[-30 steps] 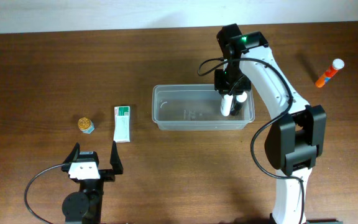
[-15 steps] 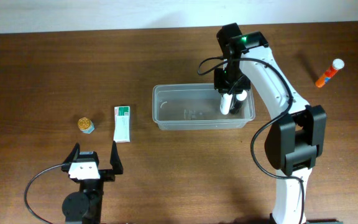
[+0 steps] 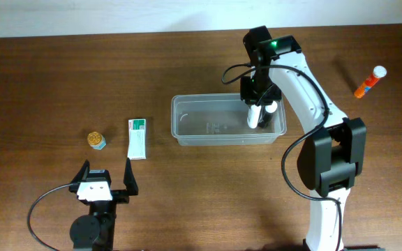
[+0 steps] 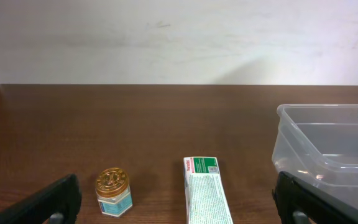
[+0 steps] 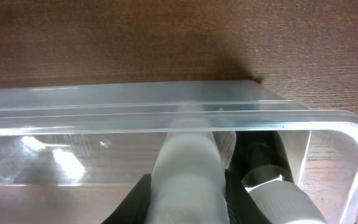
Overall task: Pack container
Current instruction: 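Lower the spray bottle into the container beside the brown bottle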
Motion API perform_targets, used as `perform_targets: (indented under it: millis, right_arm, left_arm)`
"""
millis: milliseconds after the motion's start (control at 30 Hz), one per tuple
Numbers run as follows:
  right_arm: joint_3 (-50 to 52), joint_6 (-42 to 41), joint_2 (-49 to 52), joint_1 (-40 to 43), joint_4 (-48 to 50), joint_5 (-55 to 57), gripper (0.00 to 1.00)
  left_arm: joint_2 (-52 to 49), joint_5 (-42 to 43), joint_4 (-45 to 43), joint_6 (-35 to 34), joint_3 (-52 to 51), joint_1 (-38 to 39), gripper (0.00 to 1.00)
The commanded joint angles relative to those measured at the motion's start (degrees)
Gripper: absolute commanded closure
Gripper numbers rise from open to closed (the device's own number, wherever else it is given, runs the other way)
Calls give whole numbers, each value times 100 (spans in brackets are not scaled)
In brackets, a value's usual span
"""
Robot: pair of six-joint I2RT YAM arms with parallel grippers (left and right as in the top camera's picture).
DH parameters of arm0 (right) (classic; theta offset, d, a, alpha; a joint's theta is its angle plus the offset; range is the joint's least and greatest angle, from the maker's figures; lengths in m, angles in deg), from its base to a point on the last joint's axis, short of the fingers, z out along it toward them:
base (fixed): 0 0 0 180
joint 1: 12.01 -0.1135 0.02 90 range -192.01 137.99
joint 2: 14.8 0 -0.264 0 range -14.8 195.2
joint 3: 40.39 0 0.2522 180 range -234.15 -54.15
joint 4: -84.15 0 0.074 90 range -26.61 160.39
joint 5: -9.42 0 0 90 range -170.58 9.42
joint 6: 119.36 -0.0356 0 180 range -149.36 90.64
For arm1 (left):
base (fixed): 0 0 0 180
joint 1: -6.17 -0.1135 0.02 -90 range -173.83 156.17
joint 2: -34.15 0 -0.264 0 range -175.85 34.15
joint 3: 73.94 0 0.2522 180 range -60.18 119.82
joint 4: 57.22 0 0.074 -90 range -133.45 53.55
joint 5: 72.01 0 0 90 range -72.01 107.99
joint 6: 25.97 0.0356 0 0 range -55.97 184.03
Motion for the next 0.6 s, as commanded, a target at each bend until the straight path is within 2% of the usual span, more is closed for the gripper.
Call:
perform_targets:
  millis: [0, 567]
  right_arm:
    - [44, -68, -11, -31, 20, 160, 80]
    - [103, -66, -11, -31, 166, 323, 80]
  left_arm:
    - [50, 81, 9, 66, -22, -39, 1]
    - [50, 81, 9, 68, -22, -39, 1]
